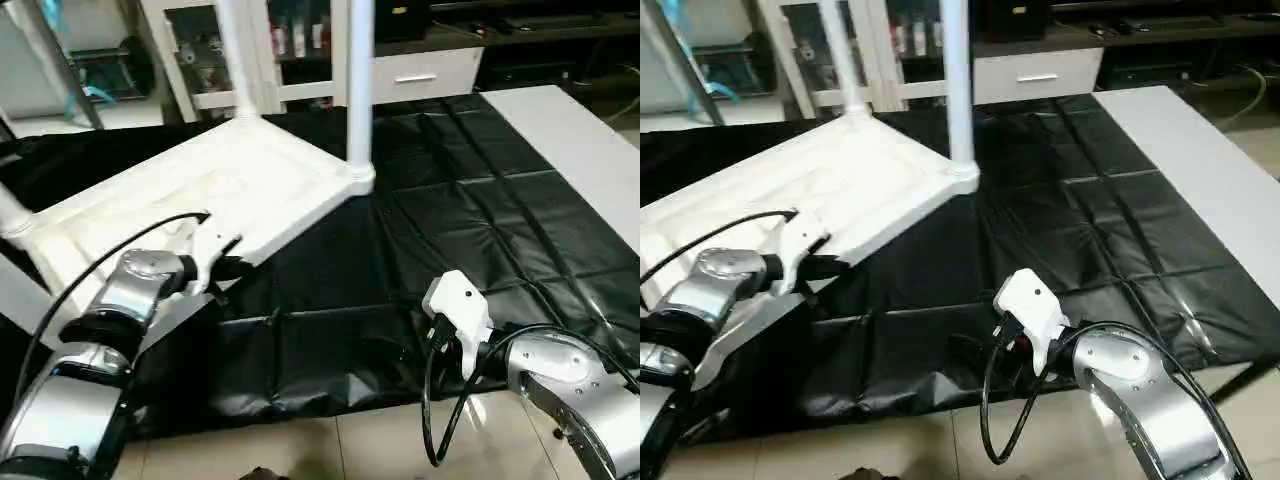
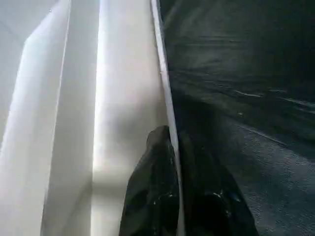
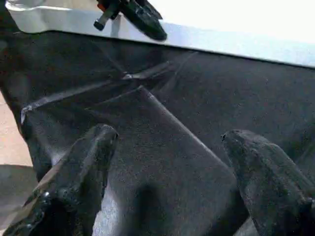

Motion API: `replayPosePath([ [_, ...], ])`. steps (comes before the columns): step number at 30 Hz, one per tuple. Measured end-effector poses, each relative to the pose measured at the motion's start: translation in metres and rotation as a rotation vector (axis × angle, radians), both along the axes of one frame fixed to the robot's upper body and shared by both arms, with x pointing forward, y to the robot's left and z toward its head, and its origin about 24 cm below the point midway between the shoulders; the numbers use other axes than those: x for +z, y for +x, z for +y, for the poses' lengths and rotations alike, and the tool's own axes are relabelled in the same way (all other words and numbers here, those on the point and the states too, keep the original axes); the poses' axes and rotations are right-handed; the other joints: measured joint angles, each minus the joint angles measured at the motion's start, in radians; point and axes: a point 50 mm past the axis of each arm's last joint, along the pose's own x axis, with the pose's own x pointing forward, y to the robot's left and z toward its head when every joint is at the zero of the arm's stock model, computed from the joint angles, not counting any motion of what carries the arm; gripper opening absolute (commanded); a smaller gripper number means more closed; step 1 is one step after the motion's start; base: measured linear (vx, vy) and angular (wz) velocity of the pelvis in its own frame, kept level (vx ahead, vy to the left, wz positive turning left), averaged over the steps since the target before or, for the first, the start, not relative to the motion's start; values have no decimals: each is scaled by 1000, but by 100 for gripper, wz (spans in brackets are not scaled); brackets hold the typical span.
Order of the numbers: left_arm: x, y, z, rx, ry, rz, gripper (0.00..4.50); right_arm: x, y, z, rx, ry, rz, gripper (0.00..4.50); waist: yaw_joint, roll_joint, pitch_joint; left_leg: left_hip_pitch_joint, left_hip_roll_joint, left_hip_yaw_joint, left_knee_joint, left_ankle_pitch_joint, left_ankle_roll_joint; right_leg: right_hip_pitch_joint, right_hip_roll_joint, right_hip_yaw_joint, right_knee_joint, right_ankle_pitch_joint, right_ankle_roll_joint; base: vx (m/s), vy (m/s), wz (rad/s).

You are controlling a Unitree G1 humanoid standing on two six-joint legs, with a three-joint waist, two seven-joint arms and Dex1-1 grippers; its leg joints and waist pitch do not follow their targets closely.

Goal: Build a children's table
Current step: Rotate table base

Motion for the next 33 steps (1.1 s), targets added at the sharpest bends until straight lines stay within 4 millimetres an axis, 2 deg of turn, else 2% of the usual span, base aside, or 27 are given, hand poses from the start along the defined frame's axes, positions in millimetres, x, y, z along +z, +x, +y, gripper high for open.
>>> replayPosePath([
  [6,-3,2,-30,-111,18,-45,4,0,0,-1,-6,-1,-4,378,28,8,-3,1,0,6,0,0,0,7,-5,1,0,-1,2,0,0,0],
  [10,-5,2,-51,-184,8,-69,4,1,1,-2,-14,-2,-8,378,29,20,-2,1,-4,11,0,0,0,13,-12,3,-1,-3,5,0,0,0],
  [13,-4,2,-65,-224,-7,-87,4,1,2,-3,-27,-4,-14,378,29,29,-1,-3,-7,14,-1,1,2,14,-15,4,-2,-4,6,0,0,0],
  [16,-3,2,-80,-271,-19,-122,4,2,2,-3,-36,-6,-17,378,28,39,-2,-8,-7,14,-2,11,18,13,-15,4,-1,-6,10,0,0,0],
  [24,2,1,-98,-336,-52,-216,4,1,2,-4,-48,-8,-20,378,25,46,-1,-15,-6,15,-2,12,20,10,-16,3,-1,-10,16,0,0,0],
  [27,6,1,-102,-363,-68,-268,4,2,3,-5,-52,-8,-22,378,26,48,-2,-20,-6,14,-2,14,22,6,-16,1,-1,-11,17,0,0,0],
  [29,11,1,-104,-378,-74,-307,4,2,3,-5,-54,-8,-23,378,27,49,-3,-29,-6,14,-1,16,25,-2,-16,0,0,-10,17,0,0,0],
  [31,13,2,-107,-380,-75,-324,4,2,3,-4,-55,-5,-24,378,26,49,-3,-33,-6,14,1,19,30,-6,-16,0,1,-10,17,0,0,0],
  [32,14,2,-108,-379,-75,-329,34,2,3,-4,-55,-4,-24,378,26,49,-3,-34,-6,14,1,19,31,-6,-16,0,1,-10,17,0,0,0],
  [33,13,3,-108,-376,-74,-328,34,2,3,-4,-55,-3,-24,378,25,49,-3,-34,-6,14,1,19,31,-6,-16,0,1,-10,17,0,0,0],
])
